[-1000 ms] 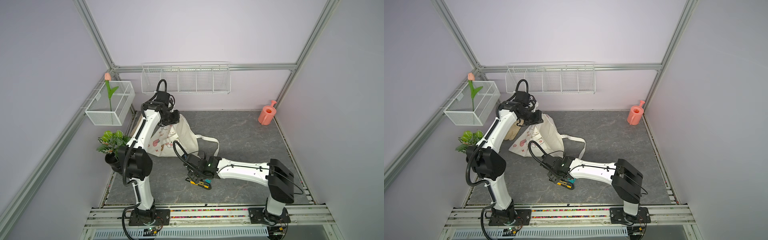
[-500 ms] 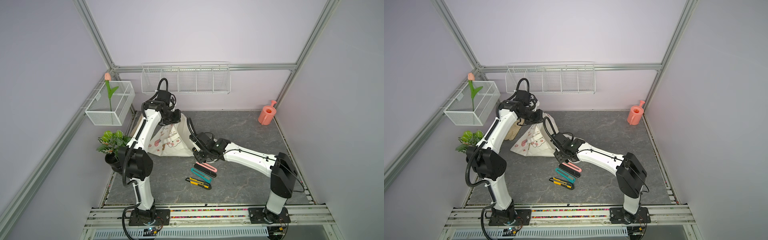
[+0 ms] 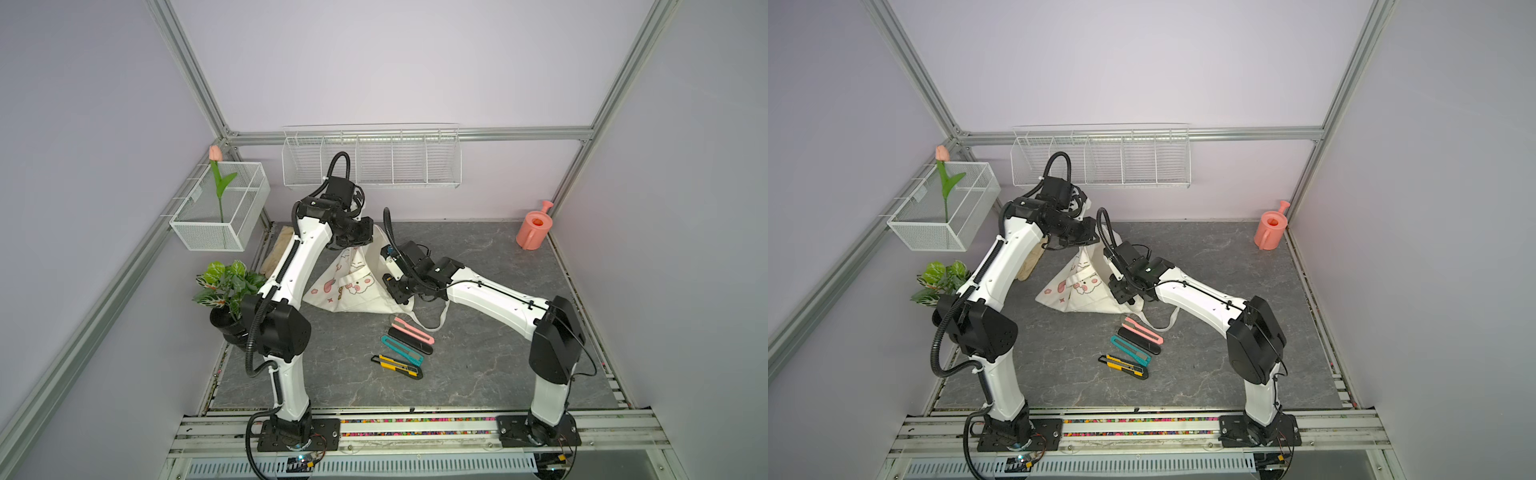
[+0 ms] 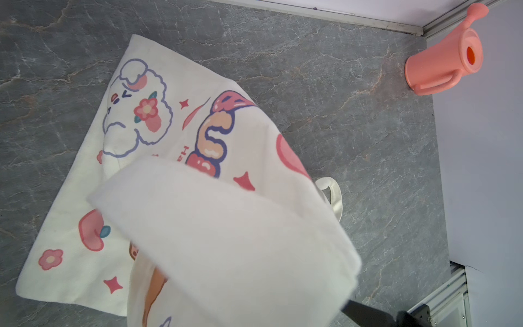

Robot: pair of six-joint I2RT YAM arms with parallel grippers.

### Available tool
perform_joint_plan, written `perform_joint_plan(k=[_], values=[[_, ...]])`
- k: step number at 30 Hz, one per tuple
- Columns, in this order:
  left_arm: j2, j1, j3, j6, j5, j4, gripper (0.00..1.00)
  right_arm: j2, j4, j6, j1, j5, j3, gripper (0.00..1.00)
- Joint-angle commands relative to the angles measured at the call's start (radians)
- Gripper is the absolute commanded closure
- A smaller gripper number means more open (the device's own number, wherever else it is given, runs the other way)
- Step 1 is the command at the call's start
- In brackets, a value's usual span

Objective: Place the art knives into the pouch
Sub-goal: Place the utility knife in the pouch.

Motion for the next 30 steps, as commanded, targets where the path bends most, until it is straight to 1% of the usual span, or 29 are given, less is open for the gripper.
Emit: perform_joint_plan(k=[1, 7, 11, 19, 22, 27, 30], values=[[0.022, -0.012, 0.053, 0.019, 0.023, -0.029, 1.0, 0.028, 0.03, -0.027, -0.015, -0.027, 0.03, 0.64], [0.028, -0.023, 0.064, 0.018, 0.029, -0.032, 1.0, 0.073, 0.031, -0.036, -0.029, -0.016, 0.051, 0.65], [0.048, -0.027, 0.1, 0.019, 0.034, -0.053, 1.0, 0.097, 0.031, -0.044, -0.029, -0.016, 0.073, 0.65], [0.045, -0.051, 0.118, 0.016, 0.054, -0.062, 1.0, 0.162, 0.032, -0.041, -0.039, -0.038, 0.121, 0.65], [0.043, -0.057, 0.119, 0.02, 0.058, -0.068, 1.0, 0.181, 0.053, -0.027, -0.054, -0.057, 0.112, 0.65], [0.049, -0.074, 0.136, 0.03, 0.058, -0.09, 1.0, 0.192, 0.124, 0.005, -0.087, -0.098, 0.052, 0.64], [0.05, -0.079, 0.136, 0.028, 0.064, -0.093, 1.0, 0.216, 0.135, 0.01, -0.091, -0.101, 0.054, 0.64]])
